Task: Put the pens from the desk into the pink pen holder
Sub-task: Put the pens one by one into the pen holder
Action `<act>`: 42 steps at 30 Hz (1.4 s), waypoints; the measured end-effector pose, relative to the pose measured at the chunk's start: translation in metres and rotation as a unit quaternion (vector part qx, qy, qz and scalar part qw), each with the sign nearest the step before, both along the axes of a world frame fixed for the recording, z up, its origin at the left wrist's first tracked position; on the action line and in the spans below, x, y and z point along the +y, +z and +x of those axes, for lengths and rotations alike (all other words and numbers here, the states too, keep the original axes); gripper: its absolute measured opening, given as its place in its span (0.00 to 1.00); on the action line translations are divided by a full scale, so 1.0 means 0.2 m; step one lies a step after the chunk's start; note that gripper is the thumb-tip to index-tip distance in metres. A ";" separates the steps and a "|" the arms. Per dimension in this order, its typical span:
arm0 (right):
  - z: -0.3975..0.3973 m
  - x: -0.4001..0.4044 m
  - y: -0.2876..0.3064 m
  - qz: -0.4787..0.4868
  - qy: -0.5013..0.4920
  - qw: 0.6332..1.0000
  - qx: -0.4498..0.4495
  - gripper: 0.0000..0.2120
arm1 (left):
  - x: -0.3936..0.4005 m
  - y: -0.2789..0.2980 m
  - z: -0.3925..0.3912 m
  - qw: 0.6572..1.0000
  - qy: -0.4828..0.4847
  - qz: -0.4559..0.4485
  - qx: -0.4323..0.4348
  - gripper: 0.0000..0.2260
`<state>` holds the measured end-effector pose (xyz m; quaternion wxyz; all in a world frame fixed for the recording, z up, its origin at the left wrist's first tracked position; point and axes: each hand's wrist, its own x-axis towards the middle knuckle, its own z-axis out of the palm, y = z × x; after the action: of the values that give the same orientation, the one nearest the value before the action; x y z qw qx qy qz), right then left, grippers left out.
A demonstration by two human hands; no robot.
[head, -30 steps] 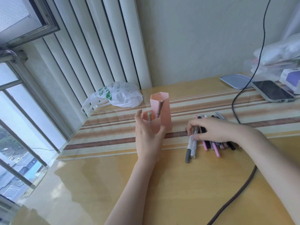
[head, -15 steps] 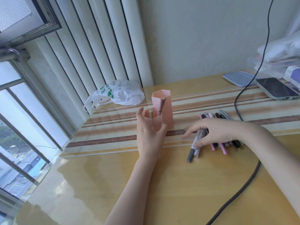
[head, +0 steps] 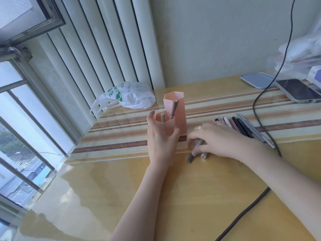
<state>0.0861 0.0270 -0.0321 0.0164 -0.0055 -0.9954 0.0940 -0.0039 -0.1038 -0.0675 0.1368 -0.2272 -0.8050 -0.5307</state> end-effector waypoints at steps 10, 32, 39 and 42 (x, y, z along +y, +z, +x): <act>-0.01 -0.04 -0.01 0.040 0.078 0.995 0.037 0.10 | 0.00 0.00 0.00 1.000 0.003 -0.002 -0.001 0.33; 0.02 0.00 0.01 -0.107 0.019 0.989 -0.098 0.19 | 0.00 0.00 0.00 1.000 0.007 -0.005 0.006 0.32; 0.00 -0.07 0.00 0.004 0.051 0.999 -0.012 0.02 | 0.00 0.00 0.00 1.000 0.004 -0.001 0.003 0.32; 0.00 -0.07 -0.02 0.026 0.074 0.997 0.029 0.05 | 0.00 -0.01 -0.01 1.000 0.002 -0.003 0.007 0.33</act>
<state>0.0868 0.0133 -0.0364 0.0382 0.0712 -0.9943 0.0696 -0.0049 -0.1039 -0.0689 0.1428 -0.2298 -0.8059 -0.5266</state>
